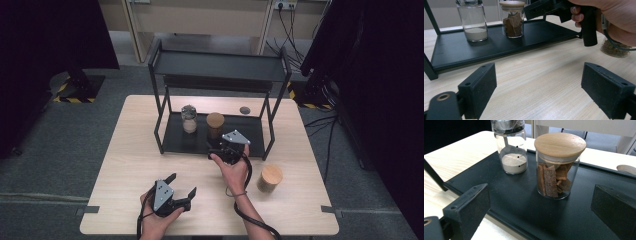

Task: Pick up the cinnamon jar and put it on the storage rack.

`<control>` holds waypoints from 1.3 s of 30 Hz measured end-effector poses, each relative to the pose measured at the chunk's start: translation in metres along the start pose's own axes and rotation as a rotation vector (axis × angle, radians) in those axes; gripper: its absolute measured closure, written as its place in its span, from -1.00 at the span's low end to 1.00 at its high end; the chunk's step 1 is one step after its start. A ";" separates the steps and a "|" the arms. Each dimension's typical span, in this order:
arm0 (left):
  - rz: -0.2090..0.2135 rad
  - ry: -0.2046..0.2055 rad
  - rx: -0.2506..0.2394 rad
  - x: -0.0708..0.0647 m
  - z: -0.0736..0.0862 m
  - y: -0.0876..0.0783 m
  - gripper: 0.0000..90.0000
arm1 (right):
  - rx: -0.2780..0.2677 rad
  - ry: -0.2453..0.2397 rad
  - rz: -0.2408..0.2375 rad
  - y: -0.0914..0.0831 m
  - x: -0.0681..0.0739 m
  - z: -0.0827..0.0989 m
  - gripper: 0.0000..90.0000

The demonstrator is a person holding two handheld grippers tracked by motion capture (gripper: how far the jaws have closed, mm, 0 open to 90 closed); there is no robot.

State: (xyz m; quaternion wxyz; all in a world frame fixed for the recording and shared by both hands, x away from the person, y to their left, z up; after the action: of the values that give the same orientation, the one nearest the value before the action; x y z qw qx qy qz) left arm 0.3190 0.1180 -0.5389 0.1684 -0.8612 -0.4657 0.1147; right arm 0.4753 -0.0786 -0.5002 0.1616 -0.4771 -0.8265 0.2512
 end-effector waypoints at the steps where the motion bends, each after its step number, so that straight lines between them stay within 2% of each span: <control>1: 0.000 0.000 0.000 0.000 0.000 0.000 -0.72 | -0.001 0.000 -0.003 -0.001 0.000 0.000 -0.94; 39: -0.002 -0.001 0.000 0.000 0.000 0.000 -0.72 | 0.014 -0.034 -0.054 -0.031 0.007 0.028 -0.93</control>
State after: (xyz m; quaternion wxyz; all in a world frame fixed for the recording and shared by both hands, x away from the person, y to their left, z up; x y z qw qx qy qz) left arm 0.3191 0.1182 -0.5389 0.1685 -0.8607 -0.4666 0.1149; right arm 0.4360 -0.0930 -0.5054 0.1575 -0.4493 -0.8399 0.2606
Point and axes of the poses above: each handheld gripper's, and its own axes: y roughly forward along the jaws, z roughly out of its underside, x roughly to its left, the point moved 3 cm from there along y, roughly forward along the jaws, and after that the axes turned 9 degrees about x, right-handed, at the moved point
